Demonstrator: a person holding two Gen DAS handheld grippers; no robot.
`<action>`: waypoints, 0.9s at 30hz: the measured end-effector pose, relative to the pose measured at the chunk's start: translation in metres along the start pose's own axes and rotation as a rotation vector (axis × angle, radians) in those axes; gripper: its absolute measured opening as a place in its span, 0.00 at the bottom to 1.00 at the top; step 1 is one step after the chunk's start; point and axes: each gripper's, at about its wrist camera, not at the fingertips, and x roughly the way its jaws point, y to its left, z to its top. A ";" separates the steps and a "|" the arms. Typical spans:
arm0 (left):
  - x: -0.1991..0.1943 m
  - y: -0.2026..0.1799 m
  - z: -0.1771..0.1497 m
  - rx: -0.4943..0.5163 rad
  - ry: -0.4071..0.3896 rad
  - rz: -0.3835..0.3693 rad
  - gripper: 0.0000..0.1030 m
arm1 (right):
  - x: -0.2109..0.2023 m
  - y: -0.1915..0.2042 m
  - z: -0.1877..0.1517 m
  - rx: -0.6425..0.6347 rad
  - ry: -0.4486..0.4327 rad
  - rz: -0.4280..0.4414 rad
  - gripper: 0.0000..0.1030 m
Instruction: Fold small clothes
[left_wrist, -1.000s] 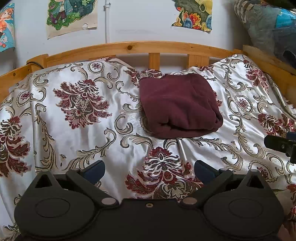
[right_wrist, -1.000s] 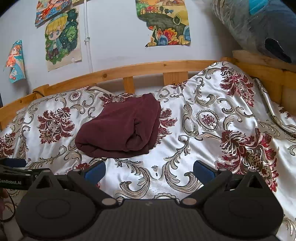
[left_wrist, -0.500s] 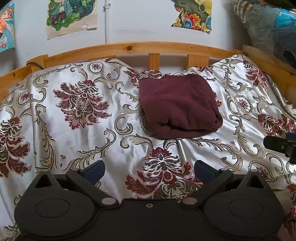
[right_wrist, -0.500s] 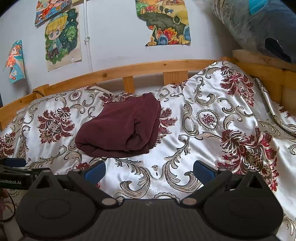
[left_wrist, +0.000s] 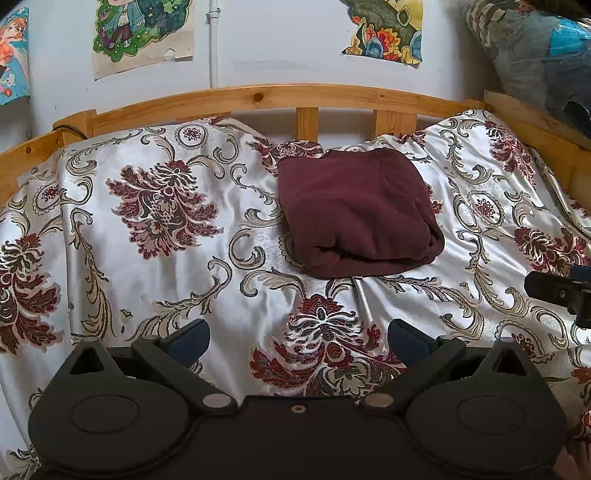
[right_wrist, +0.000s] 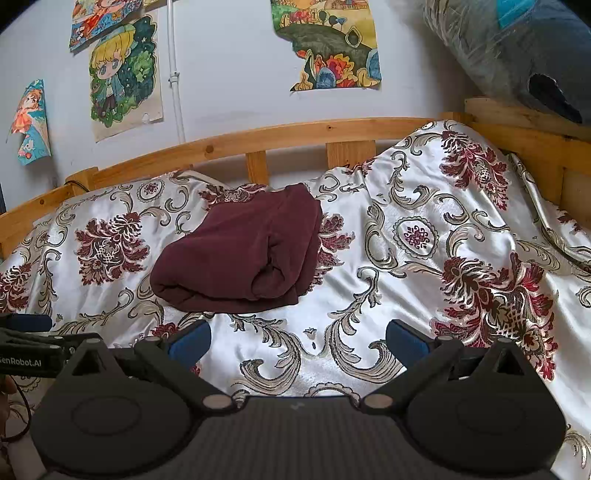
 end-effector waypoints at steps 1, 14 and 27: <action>0.000 0.000 0.000 0.000 0.000 0.000 0.99 | 0.000 0.000 0.000 0.000 0.000 0.000 1.00; 0.000 0.000 0.000 0.000 0.000 0.000 0.99 | 0.001 0.001 -0.003 0.005 0.003 -0.001 1.00; -0.001 0.000 0.000 0.000 0.000 0.001 0.99 | 0.001 0.000 -0.001 0.007 0.004 0.000 1.00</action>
